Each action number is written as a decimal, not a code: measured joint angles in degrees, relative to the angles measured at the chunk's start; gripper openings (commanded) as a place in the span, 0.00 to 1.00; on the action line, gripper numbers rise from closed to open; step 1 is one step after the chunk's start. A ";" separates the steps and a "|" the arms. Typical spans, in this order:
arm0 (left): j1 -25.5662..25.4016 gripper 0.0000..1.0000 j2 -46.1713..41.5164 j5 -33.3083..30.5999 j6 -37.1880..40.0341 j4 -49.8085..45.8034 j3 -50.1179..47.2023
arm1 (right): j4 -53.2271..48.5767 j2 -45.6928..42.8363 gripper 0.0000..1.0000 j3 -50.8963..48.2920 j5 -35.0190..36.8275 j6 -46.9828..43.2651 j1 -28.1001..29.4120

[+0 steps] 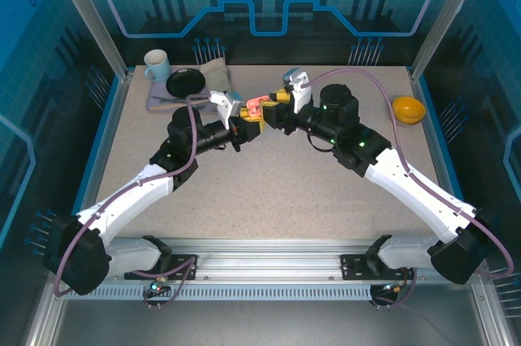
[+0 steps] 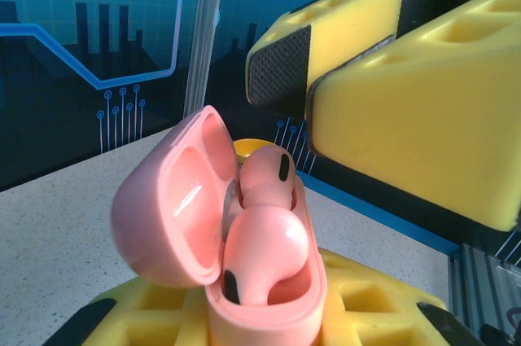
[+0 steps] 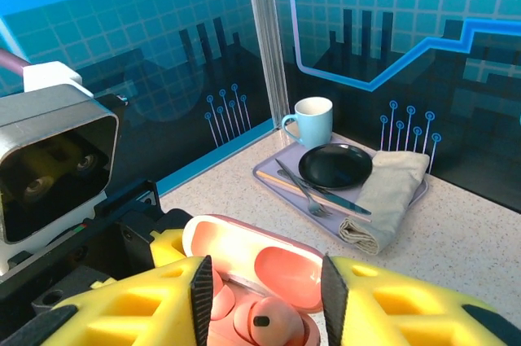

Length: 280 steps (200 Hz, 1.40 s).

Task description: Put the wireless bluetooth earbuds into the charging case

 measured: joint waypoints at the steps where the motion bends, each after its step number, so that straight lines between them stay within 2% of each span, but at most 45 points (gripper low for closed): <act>1: 0.00 0.00 0.00 0.00 0.00 0.00 0.00 | -0.02 0.00 0.44 0.00 0.00 0.04 0.02; 32: 0.00 0.00 0.00 0.00 0.00 -0.02 0.00 | -0.02 0.00 0.45 0.00 0.02 0.70 0.07; 74: 0.00 0.00 0.00 0.00 0.02 -0.02 0.00 | 0.00 0.00 0.56 0.00 0.00 2.32 -0.15; 114: 0.00 0.00 0.02 0.00 0.00 0.00 0.00 | 0.22 -0.04 0.64 0.04 -0.22 6.16 -2.71; 170: 0.00 0.00 0.00 0.94 0.63 1.40 -0.35 | -1.70 -0.52 0.65 2.67 -1.70 14.47 -8.17; 216: 0.00 0.00 0.26 4.83 3.06 1.62 -1.68 | -12.22 5.99 0.64 16.22 -6.45 17.62 -13.27; 280: 0.00 0.00 4.35 11.15 5.84 -0.59 -1.68 | -32.76 26.29 0.59 36.44 -12.50 18.51 -14.34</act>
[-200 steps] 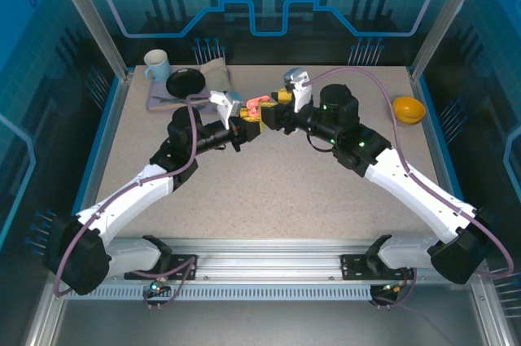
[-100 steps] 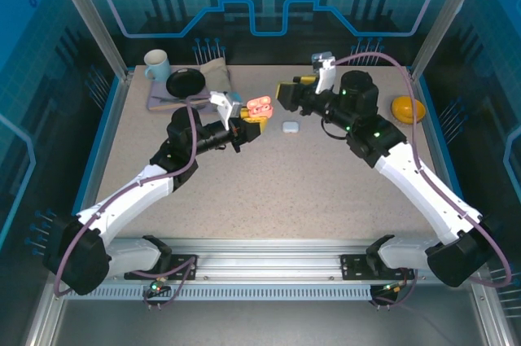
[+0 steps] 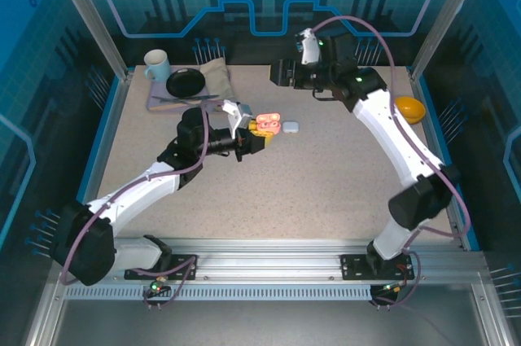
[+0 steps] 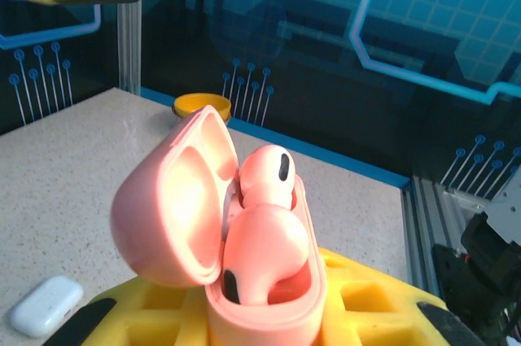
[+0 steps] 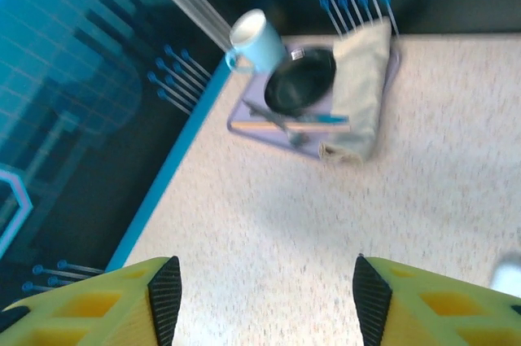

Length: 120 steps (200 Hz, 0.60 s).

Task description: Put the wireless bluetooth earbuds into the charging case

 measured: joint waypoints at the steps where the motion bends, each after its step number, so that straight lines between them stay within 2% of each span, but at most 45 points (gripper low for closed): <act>1: 0.00 0.00 0.04 0.02 0.02 0.00 0.00 | -0.22 0.17 0.59 0.15 0.00 -0.02 0.00; 47: 0.00 0.00 2.38 0.61 3.48 -2.10 0.20 | -9.97 7.23 0.57 3.43 -0.96 -0.26 0.17; 120: 0.11 0.00 6.62 0.00 6.27 -3.54 3.39 | -14.53 7.06 0.55 0.63 0.09 -1.79 2.60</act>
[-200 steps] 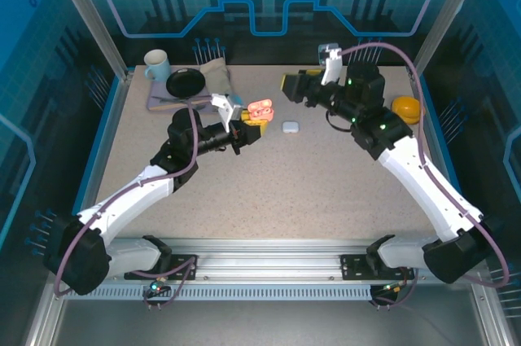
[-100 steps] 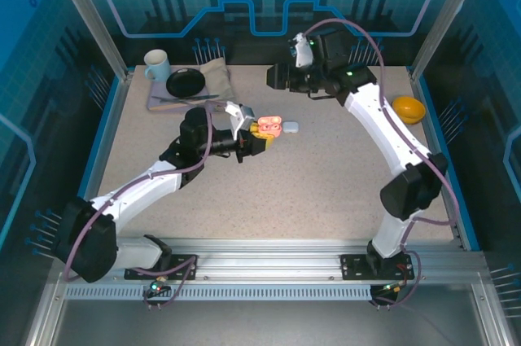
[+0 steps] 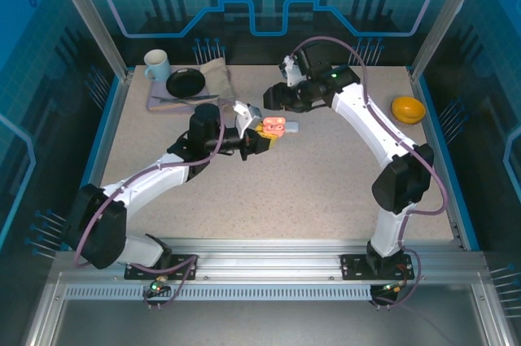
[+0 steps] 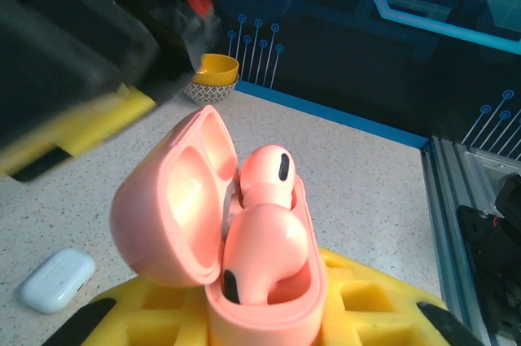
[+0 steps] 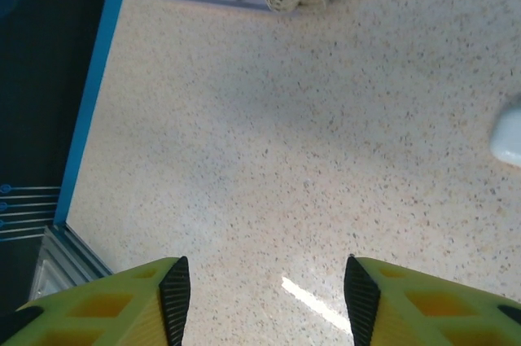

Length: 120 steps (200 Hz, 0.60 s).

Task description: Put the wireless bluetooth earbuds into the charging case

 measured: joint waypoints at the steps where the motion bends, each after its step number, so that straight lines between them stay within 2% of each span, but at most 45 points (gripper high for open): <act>1: 0.02 0.00 0.07 -0.04 0.00 0.00 0.04 | 0.00 -0.09 0.55 -0.20 0.02 0.00 0.11; 29: 0.42 0.00 1.09 -0.11 -0.09 -0.55 0.52 | 0.98 -2.58 0.54 -3.87 1.64 -0.04 0.92; 80: 2.58 0.00 3.69 -0.74 -2.21 1.36 0.59 | 3.32 -13.20 0.55 -12.63 5.42 0.90 2.58; 120: 4.31 0.00 5.35 -4.42 -5.86 2.78 1.20 | 3.72 -19.71 0.57 -18.95 9.46 4.07 1.79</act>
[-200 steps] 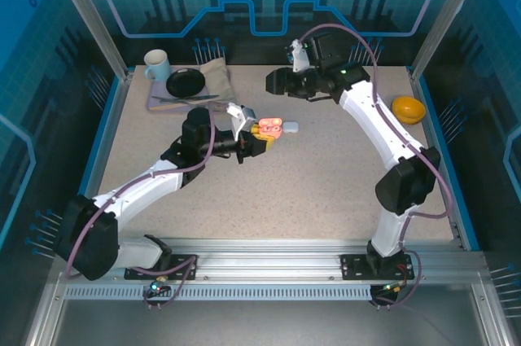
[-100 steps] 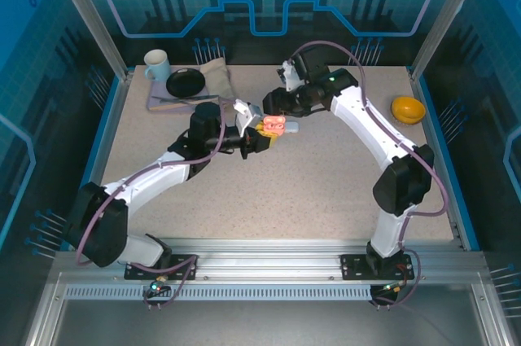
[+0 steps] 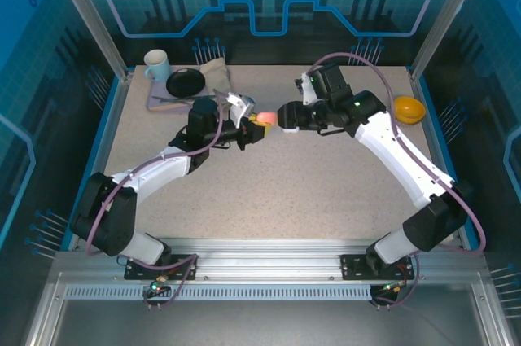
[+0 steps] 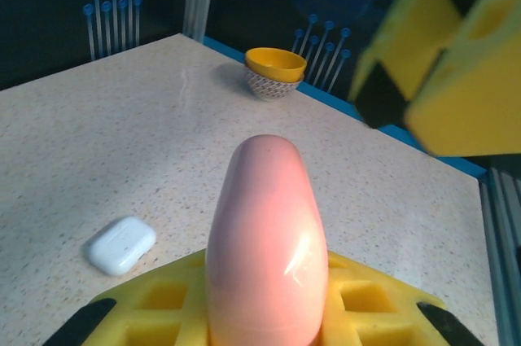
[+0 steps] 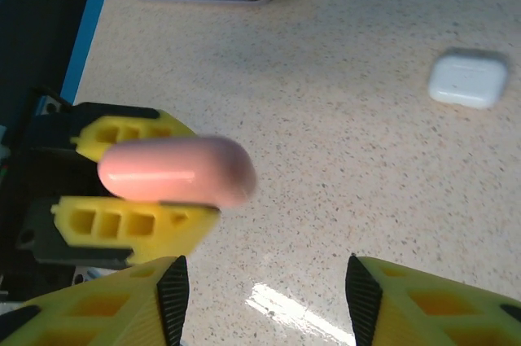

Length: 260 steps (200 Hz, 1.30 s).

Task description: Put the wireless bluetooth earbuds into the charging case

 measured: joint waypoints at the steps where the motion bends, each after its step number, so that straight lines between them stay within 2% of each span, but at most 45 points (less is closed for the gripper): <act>1: 0.02 0.00 0.07 -0.07 -0.15 0.00 0.04 | 0.04 -0.09 0.57 -0.13 0.07 0.15 -0.09; 41: 0.09 0.00 4.85 -4.39 -6.71 -3.23 1.70 | 2.38 -2.25 0.58 -8.39 3.08 4.55 -5.03; 79: 0.09 0.00 11.23 -8.35 -13.86 -11.72 5.57 | 5.25 -4.04 0.58 -16.22 5.86 7.15 -5.68; 119: 0.09 0.00 22.47 -7.39 -20.24 -21.51 16.92 | 7.21 -7.85 0.58 -21.81 8.68 8.85 -7.54; 150: 0.09 0.02 28.13 -5.84 -23.47 -26.12 20.59 | 8.17 -9.66 0.59 -23.98 10.12 9.18 -9.18; 162: 0.09 0.09 29.75 -5.49 -24.28 -28.17 21.59 | 8.26 -10.14 0.59 -24.72 10.60 9.29 -9.73; 174: 0.09 0.11 31.26 -5.03 -24.72 -30.42 22.91 | 8.35 -10.56 0.59 -25.44 10.80 9.31 -10.36; 208: 0.09 0.36 34.40 -4.22 -24.59 -35.58 25.75 | 8.59 -11.69 0.60 -26.73 11.02 9.53 -12.15; 216: 0.09 0.48 34.82 -4.20 -24.65 -36.61 26.10 | 8.61 -11.87 0.61 -26.82 11.02 9.53 -12.50; 228: 0.11 0.72 35.23 -3.63 -24.65 -37.59 26.56 | 8.63 -12.11 0.62 -26.84 11.04 9.53 -12.98; 231: 0.20 0.90 35.23 -3.10 -24.90 -37.94 26.99 | 8.63 -12.22 0.63 -26.84 11.04 9.49 -13.07; 234: 0.17 0.98 35.19 -3.15 -24.83 -38.27 27.30 | 8.61 -12.31 0.63 -26.84 11.06 9.51 -13.20; 246: 0.07 0.99 34.86 -2.47 -24.90 -39.06 28.28 | 8.61 -12.76 0.67 -26.84 11.08 9.46 -13.66; 255: -0.13 0.99 34.32 -2.58 -24.70 -39.82 28.72 | 8.52 -13.29 0.80 -26.84 11.23 9.64 -14.10; 260: -0.13 0.99 33.99 -3.41 -24.68 -40.44 28.74 | 8.41 -13.55 0.85 -26.84 11.41 9.16 -14.36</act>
